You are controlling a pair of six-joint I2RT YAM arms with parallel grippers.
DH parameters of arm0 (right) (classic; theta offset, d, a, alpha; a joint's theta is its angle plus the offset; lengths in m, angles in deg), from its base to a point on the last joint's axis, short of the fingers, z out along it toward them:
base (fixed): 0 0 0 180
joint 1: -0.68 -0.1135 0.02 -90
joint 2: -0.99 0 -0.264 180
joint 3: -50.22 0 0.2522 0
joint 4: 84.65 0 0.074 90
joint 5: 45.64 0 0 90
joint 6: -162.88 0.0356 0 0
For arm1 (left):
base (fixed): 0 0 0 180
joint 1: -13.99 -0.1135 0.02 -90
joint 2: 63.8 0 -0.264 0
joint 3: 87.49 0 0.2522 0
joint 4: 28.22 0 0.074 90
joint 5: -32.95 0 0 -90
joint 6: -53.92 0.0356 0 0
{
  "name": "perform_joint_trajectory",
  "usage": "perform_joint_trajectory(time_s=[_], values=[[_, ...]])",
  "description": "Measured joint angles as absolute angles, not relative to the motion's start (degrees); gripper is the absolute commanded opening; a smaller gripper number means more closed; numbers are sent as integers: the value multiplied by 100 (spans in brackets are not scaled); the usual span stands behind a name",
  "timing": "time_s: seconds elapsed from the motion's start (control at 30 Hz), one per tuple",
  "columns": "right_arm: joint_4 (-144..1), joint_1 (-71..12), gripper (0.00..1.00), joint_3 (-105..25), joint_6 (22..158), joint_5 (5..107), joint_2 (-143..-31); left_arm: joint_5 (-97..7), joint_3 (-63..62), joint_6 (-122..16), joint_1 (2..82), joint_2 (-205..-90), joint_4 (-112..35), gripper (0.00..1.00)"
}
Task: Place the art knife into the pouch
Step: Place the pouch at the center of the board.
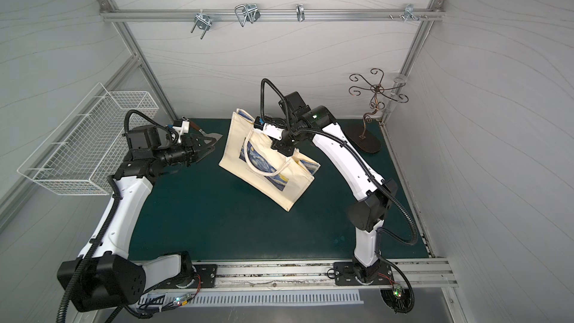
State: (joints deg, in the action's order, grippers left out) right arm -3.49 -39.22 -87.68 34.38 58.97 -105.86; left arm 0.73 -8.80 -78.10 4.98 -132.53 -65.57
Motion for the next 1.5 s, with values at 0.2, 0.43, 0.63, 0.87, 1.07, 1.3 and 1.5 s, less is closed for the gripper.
perform_joint_trajectory(time_s=[0.2, 0.43, 0.63, 0.87, 1.07, 1.3, 1.5], values=[[-253, -3977, 0, -8645, 3278, 6000, -10763, 73, -996, -7805, 498, -13253, -6538, 49], [-378, -4211, 9, -8693, 3256, 6144, -11117, 73, -1179, -7788, 498, -13253, -6439, 48], [-592, -4292, 32, -8691, 3407, 6019, -11167, 79, -1315, -7783, 498, -13290, -6391, 47], [-1110, -4242, 42, -8702, 3707, 5779, -11167, 93, -1334, -7779, 498, -13373, -6269, 47], [-1458, -4198, 51, -8702, 3862, 5694, -11128, 108, -1345, -7744, 498, -13403, -6236, 47], [-1866, -4121, 52, -8687, 3980, 5585, -10800, 121, -1345, -7705, 498, -13430, -6199, 47], [-2227, -3973, 57, -8431, 4109, 5547, -10411, 125, -1345, -7565, 498, -13430, -6249, 52]])
